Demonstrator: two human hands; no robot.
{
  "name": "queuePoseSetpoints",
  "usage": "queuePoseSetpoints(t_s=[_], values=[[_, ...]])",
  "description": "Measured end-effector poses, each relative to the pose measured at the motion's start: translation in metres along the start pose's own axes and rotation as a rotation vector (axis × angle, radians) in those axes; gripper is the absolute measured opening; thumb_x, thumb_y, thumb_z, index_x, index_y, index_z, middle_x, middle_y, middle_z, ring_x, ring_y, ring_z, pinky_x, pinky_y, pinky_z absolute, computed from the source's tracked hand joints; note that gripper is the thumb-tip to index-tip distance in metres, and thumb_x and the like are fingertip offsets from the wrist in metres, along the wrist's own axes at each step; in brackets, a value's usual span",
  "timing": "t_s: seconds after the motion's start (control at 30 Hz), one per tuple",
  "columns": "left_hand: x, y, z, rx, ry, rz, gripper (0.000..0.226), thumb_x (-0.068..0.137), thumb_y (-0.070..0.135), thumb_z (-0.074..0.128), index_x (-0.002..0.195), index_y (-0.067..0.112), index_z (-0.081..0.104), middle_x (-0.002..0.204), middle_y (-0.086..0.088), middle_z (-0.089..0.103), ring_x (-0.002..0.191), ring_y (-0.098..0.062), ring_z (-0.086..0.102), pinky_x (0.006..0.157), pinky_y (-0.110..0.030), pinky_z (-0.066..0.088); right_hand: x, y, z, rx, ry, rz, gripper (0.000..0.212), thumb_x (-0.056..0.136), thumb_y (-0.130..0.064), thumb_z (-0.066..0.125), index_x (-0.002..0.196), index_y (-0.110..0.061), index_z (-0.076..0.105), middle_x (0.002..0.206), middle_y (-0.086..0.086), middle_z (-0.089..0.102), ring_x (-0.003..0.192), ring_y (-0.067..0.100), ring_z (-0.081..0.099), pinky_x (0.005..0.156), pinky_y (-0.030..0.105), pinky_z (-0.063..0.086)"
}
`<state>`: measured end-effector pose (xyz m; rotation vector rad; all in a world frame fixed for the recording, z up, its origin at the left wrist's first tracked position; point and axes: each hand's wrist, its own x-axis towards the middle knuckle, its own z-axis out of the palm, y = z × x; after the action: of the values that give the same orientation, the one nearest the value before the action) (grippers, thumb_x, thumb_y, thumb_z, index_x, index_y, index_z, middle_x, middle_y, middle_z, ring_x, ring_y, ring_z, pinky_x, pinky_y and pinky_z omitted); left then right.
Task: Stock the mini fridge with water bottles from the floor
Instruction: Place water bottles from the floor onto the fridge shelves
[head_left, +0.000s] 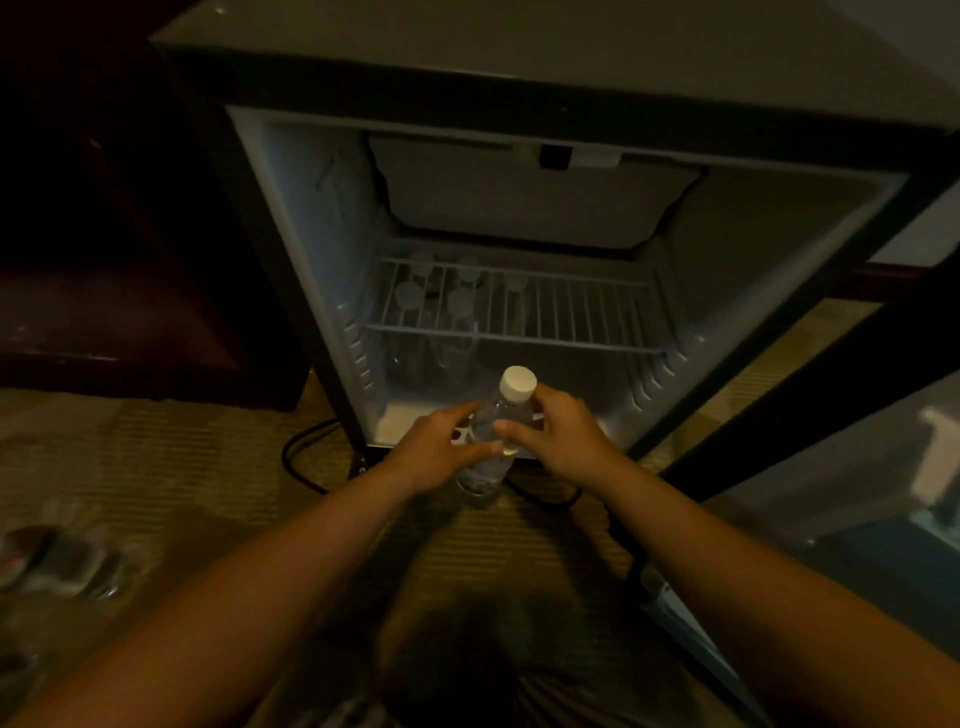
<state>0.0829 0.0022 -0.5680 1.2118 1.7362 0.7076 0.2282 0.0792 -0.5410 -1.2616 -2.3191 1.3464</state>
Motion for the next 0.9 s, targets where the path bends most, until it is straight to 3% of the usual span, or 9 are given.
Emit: queuePoseSetpoints(t_s=[0.07, 0.17, 0.33, 0.43, 0.5, 0.63, 0.7, 0.8, 0.9], values=[[0.008, -0.005, -0.001, -0.039, -0.012, -0.043, 0.052, 0.084, 0.035, 0.062, 0.132, 0.026, 0.044, 0.125, 0.002, 0.055, 0.115, -0.015, 0.053, 0.100, -0.035, 0.045, 0.011, 0.000, 0.002, -0.037, 0.008, 0.012, 0.041, 0.082, -0.027, 0.067, 0.121, -0.018, 0.056, 0.118, 0.004, 0.065, 0.110, 0.019, 0.060, 0.096, 0.040, 0.049], [0.017, -0.013, 0.000, -0.093, -0.009, -0.088, 0.047, 0.088, 0.033, 0.058, 0.132, 0.025, 0.045, 0.125, -0.002, 0.057, 0.110, -0.017, 0.057, 0.095, -0.032, 0.048, 0.022, 0.000, 0.004, -0.105, 0.046, 0.052, 0.046, 0.083, -0.030, 0.066, 0.124, -0.016, 0.053, 0.121, 0.005, 0.064, 0.111, 0.021, 0.059, 0.095, 0.037, 0.048], [0.033, -0.012, 0.003, -0.317, 0.059, -0.133, 0.038, 0.095, 0.014, 0.047, 0.133, 0.010, 0.046, 0.115, -0.001, 0.058, 0.102, -0.012, 0.056, 0.072, -0.006, 0.048, 0.044, 0.002, 0.005, -0.164, 0.064, 0.078, 0.042, 0.085, -0.028, 0.064, 0.124, -0.016, 0.054, 0.121, 0.006, 0.063, 0.113, 0.022, 0.058, 0.097, 0.035, 0.046], [0.040, -0.015, 0.007, -0.330, 0.050, -0.121, 0.037, 0.095, 0.004, 0.043, 0.132, 0.001, 0.045, 0.123, -0.012, 0.057, 0.104, -0.013, 0.051, 0.066, 0.000, 0.045, 0.057, 0.004, 0.006, -0.149, 0.082, 0.132, 0.038, 0.086, -0.024, 0.064, 0.121, -0.012, 0.057, 0.121, 0.009, 0.064, 0.113, 0.024, 0.059, 0.096, 0.034, 0.046], [0.045, -0.016, 0.008, -0.362, 0.022, -0.122, 0.043, 0.092, -0.006, 0.044, 0.134, 0.000, 0.041, 0.135, -0.018, 0.051, 0.110, -0.015, 0.050, 0.067, 0.001, 0.044, 0.065, 0.005, 0.006, -0.131, 0.101, 0.196, 0.035, 0.087, -0.024, 0.063, 0.118, -0.009, 0.059, 0.118, 0.012, 0.064, 0.111, 0.026, 0.059, 0.093, 0.033, 0.045], [0.053, -0.016, 0.007, -0.473, -0.089, -0.142, 0.062, 0.089, -0.010, 0.045, 0.144, 0.010, 0.024, 0.145, -0.009, 0.039, 0.134, -0.020, 0.037, 0.067, 0.003, 0.042, 0.077, 0.007, 0.007, -0.062, 0.083, 0.258, 0.027, 0.090, -0.023, 0.057, 0.110, -0.006, 0.064, 0.112, 0.015, 0.066, 0.107, 0.027, 0.061, 0.088, 0.030, 0.044], [0.057, -0.016, 0.004, -0.496, -0.104, -0.153, 0.065, 0.090, -0.009, 0.044, 0.146, 0.012, 0.019, 0.146, -0.006, 0.036, 0.137, -0.019, 0.033, 0.074, 0.001, 0.041, 0.085, 0.009, 0.010, -0.028, 0.055, 0.306, 0.027, 0.092, -0.024, 0.054, 0.109, -0.005, 0.063, 0.112, 0.017, 0.065, 0.107, 0.028, 0.059, 0.091, 0.033, 0.044], [0.062, -0.015, 0.000, -0.548, -0.087, -0.169, 0.065, 0.090, -0.009, 0.044, 0.146, 0.011, 0.019, 0.151, -0.008, 0.031, 0.139, -0.020, 0.031, 0.091, -0.013, 0.036, 0.095, 0.013, 0.011, -0.014, 0.041, 0.377, 0.036, 0.093, -0.035, 0.051, 0.111, -0.005, 0.061, 0.114, 0.019, 0.062, 0.109, 0.031, 0.057, 0.095, 0.038, 0.043], [0.068, -0.015, -0.004, -0.535, -0.108, -0.177, 0.060, 0.091, -0.006, 0.044, 0.145, 0.014, 0.023, 0.148, -0.006, 0.037, 0.136, -0.019, 0.036, 0.082, -0.013, 0.044, 0.104, 0.016, 0.011, 0.015, 0.044, 0.422, 0.042, 0.092, -0.042, 0.049, 0.115, -0.008, 0.057, 0.119, 0.019, 0.058, 0.106, 0.030, 0.055, 0.098, 0.039, 0.041]])
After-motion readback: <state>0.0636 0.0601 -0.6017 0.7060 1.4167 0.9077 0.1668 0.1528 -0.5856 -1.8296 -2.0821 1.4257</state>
